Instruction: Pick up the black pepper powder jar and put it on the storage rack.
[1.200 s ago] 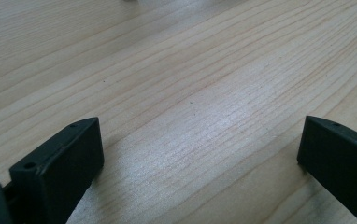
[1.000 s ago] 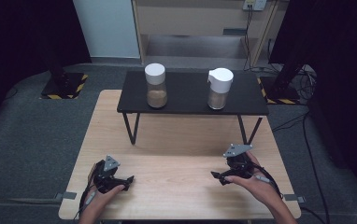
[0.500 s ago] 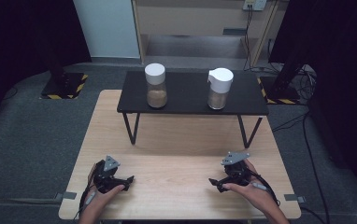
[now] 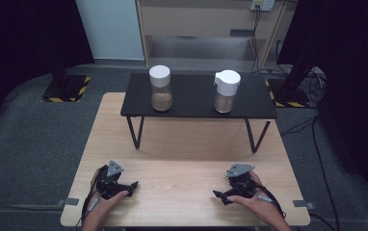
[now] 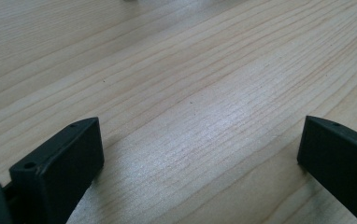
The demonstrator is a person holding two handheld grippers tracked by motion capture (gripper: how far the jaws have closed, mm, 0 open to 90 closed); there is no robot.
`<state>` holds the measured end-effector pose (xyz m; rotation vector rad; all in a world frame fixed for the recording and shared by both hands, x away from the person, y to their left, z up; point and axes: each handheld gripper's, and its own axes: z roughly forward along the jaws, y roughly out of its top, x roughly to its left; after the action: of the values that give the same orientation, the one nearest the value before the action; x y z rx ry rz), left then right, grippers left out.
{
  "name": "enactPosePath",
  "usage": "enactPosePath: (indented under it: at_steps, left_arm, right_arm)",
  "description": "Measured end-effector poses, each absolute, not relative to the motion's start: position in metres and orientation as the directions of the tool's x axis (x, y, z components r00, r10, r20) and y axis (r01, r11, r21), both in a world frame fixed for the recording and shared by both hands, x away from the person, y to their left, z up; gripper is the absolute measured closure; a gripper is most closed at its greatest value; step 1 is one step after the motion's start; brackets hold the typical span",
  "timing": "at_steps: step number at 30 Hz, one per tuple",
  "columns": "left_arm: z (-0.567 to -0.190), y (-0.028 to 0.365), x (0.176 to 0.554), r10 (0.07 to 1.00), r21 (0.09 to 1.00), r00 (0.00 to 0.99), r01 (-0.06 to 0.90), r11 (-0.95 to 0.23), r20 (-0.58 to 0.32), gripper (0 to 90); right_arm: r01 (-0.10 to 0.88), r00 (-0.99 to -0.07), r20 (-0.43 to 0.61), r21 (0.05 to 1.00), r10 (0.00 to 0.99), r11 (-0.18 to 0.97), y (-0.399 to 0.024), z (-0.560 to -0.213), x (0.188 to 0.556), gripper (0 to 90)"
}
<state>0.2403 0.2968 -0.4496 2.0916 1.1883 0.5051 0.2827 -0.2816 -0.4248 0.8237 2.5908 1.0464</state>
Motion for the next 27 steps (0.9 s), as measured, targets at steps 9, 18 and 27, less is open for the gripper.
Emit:
enactPosePath:
  at_steps: [9, 18, 27]
  left_arm:
    - [-0.45, 0.297, 0.24, 0.86, 0.714, 0.51, 0.6, -0.36, 0.005, 0.0]
    - [-0.45, 0.297, 0.24, 0.86, 0.714, 0.51, 0.601, -0.361, 0.005, 0.0]
    - [-0.45, 0.297, 0.24, 0.86, 0.714, 0.51, 0.6, -0.36, 0.005, 0.0]
  right_arm:
    - [0.408, -0.82, -0.002, 0.699, 0.573, 0.587, -0.281, -0.43, 0.279, 5.4]
    - [0.405, -0.821, -0.002, 0.703, 0.572, 0.585, -0.281, -0.436, 0.275, 5.2]
    - [0.402, -0.823, -0.01, 0.697, 0.568, 0.594, -0.275, -0.441, 0.273, 5.1]
